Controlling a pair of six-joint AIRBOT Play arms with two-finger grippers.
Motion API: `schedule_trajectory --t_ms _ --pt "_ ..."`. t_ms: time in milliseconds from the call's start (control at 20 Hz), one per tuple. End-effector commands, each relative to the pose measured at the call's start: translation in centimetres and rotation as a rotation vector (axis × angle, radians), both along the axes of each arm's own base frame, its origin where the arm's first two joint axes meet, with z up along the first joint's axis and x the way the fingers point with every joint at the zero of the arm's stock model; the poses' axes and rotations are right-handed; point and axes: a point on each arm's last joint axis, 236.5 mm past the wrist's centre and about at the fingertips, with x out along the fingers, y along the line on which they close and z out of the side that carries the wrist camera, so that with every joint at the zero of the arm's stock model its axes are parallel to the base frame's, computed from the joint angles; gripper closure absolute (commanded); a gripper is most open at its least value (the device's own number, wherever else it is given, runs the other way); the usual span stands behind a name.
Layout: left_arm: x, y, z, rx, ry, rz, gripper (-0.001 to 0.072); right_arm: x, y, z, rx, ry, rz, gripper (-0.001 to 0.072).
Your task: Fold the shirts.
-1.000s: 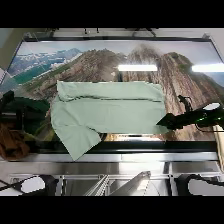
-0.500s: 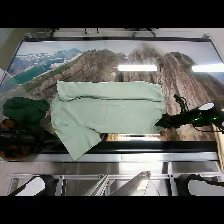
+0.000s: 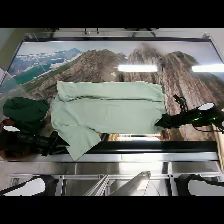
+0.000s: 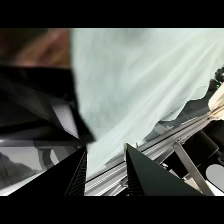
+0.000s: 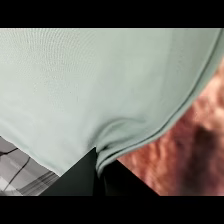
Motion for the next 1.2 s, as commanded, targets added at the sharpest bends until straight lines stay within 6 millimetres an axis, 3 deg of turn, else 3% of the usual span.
schedule_trajectory --t_ms 0,150,200,250,400,700,750,800,900,1150 --pt "4.0 0.8 -1.0 0.051 -0.123 0.057 0.0428 -0.2 0.1 0.1 0.005 0.005 0.004 0.0689" --pt "6.1 0.8 0.1 0.028 -0.182 0.088 0.0432 -0.3 0.2 0.1 0.009 0.009 0.007 0.0689" --pt "6.2 0.5 0.3 0.012 -0.201 0.078 0.0531 -0.3 0.2 0.1 0.009 0.009 0.007 0.0689" --pt "6.3 0.1 0.8 -0.012 -0.228 0.062 0.0681 -0.3 0.2 0.1 0.010 0.010 0.008 0.0689" --pt "6.3 -1.1 2.3 -0.096 -0.252 0.048 0.0679 -0.7 0.5 0.3 0.024 0.021 0.018 0.0689" --pt "3.7 -3.0 4.9 -0.242 -0.207 -0.042 0.0672 -1.1 0.6 0.8 0.042 0.032 0.026 0.0690" --pt "3.1 -3.1 5.4 -0.268 -0.194 -0.056 0.0571 -1.1 0.6 0.8 0.043 0.033 0.025 0.0689" --pt "2.5 -3.1 5.8 -0.287 -0.176 -0.068 0.0387 -1.1 0.6 0.8 0.044 0.034 0.026 0.0690" --pt "1.9 -2.4 5.6 -0.289 -0.137 -0.031 0.0200 -1.1 0.6 0.8 0.044 0.034 0.026 0.0690" --pt "1.7 1.5 2.5 -0.170 -0.092 0.146 0.0183 -1.1 0.6 0.8 0.044 0.034 0.027 0.0690"
